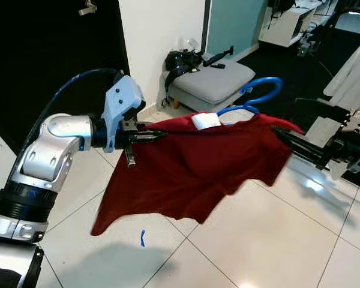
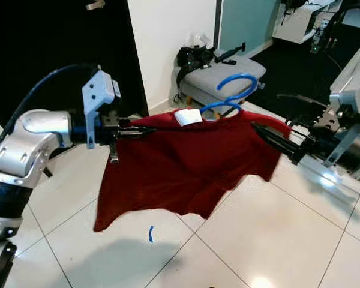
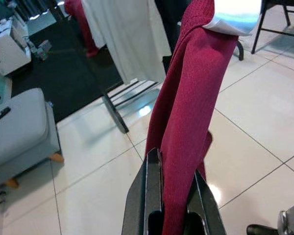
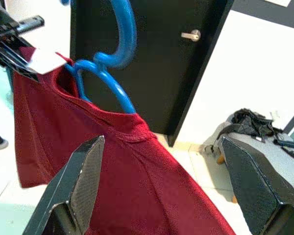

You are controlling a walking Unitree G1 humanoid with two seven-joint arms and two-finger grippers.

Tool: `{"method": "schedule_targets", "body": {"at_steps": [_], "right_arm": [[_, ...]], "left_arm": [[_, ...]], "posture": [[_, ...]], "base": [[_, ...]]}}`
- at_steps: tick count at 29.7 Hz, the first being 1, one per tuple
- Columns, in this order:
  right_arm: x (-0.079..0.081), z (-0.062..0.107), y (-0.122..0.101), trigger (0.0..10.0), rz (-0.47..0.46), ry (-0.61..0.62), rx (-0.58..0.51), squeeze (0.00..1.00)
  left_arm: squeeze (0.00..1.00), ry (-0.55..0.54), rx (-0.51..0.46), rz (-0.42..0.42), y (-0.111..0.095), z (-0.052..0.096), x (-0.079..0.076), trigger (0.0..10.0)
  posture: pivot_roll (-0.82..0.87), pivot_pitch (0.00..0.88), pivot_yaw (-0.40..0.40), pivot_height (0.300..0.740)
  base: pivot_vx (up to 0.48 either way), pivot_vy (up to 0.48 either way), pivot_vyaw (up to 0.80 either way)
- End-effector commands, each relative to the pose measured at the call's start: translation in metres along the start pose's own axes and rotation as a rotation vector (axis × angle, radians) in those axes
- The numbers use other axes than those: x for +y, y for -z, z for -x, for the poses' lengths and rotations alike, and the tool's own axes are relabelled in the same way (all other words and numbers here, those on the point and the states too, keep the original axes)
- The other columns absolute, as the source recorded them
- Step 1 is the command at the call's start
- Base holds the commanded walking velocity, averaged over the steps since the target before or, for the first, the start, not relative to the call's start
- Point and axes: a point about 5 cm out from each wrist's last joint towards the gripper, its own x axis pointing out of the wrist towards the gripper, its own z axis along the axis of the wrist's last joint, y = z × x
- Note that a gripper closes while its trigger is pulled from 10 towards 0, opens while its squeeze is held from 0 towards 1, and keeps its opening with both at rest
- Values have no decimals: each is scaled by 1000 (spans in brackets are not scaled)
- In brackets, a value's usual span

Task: Hang hanger

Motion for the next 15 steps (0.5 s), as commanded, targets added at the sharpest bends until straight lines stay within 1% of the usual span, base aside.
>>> {"method": "schedule_targets", "body": {"at_steps": [1,2,3,4,6,7,8,9,14,15], "right_arm": [[9,0,6,10000,-17,-91,50,0],[9,0,6,10000,-17,-91,50,0],[13,1,11,10000,-32,-134,86,0],[13,1,11,10000,-32,-134,86,0],[17,2,15,10000,-59,-177,109,0],[17,2,15,10000,-59,-177,109,0],[22,1,16,10000,-90,-232,121,0],[25,2,18,10000,-100,-263,135,0],[29,2,21,10000,-110,-307,165,0],[30,2,22,8118,-109,-317,174,0]], "left_arm": [[0,35,-13,4,-2,4,-4,10000],[0,35,-13,4,-2,4,-4,10000],[0,58,-23,2,-2,6,-7,10000],[0,58,-23,2,-2,6,-7,10000],[0,125,-42,-3,-4,10,-13,10000],[0,125,-42,-3,-4,10,-13,10000],[0,160,-56,-4,-6,11,-17,10000],[0,165,-54,-8,-6,11,-17,10000],[0,181,-47,-16,-6,12,-18,10000],[0,188,-39,-18,-4,13,-18,10000]], "posture": [[-44,107,35,740],[-44,107,35,740],[-41,108,34,740],[-41,108,34,740],[-42,104,34,740],[-42,104,34,740],[-41,102,33,740],[-42,100,33,740],[-45,100,32,740],[-45,98,31,740]], "base": [[0,0,0],[0,0,0],[0,0,0],[0,0,0],[0,0,0],[0,0,0],[0,0,0],[0,0,0],[0,0,0],[0,0,0]]}}
